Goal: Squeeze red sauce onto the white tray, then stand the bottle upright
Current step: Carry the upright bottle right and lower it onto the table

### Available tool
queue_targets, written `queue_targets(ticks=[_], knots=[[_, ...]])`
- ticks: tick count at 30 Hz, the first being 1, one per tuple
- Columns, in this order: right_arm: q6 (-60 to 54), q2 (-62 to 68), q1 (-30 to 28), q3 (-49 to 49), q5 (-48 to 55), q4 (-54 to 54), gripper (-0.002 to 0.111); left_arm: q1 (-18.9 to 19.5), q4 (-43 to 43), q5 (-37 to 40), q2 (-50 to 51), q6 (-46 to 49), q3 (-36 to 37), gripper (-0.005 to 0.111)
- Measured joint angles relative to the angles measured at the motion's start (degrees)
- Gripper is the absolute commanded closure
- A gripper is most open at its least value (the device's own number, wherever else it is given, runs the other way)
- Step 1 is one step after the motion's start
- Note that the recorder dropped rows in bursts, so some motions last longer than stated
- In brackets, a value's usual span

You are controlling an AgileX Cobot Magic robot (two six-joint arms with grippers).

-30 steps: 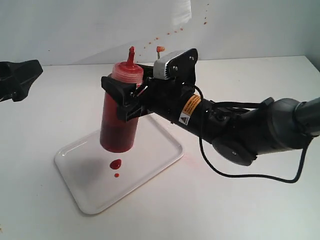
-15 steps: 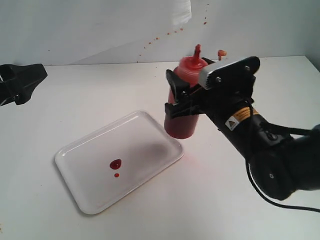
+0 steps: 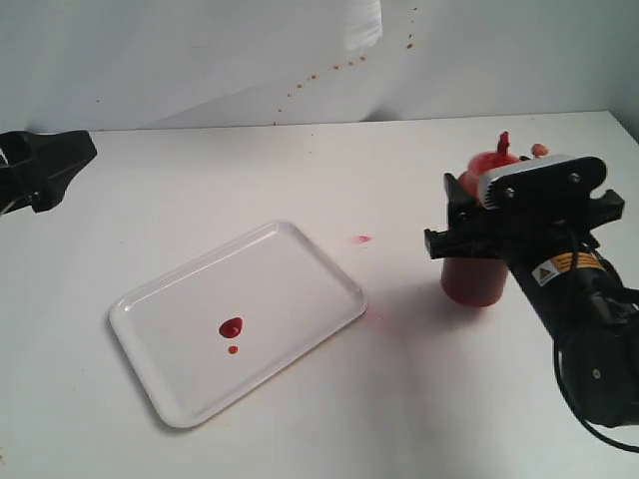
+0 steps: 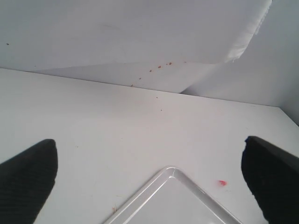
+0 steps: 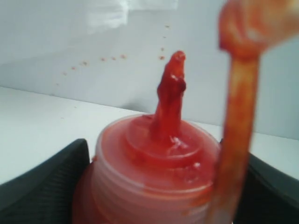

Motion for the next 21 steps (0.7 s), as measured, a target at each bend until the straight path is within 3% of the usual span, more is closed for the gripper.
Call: queue_targets(ticks=[6,13,15,18,21], knots=[[0.0,0.0,-6.32,1.58,0.0,-4.29,0.103,0.0,0.0,0.0,0.0,0.0,0.0,0.004],[-1.88,0.0,-7.09,1.58,0.24,-6.42,0.102,0.0,0.0,0.0,0.0,0.0,0.0,0.004],[-2.08,0.0,-7.09,1.58,0.81,-5.74,0.093,0.0,0.0,0.0,0.0,0.0,0.0,0.004],[-2.1,0.0,-7.09,1.58,0.91,-5.59,0.071,0.0,0.0,0.0,0.0,0.0,0.0,0.004],[-0.73,0.0,-7.09,1.58,2.21,-4.92,0.059,0.0,0.0,0.0,0.0,0.0,0.0,0.004]])
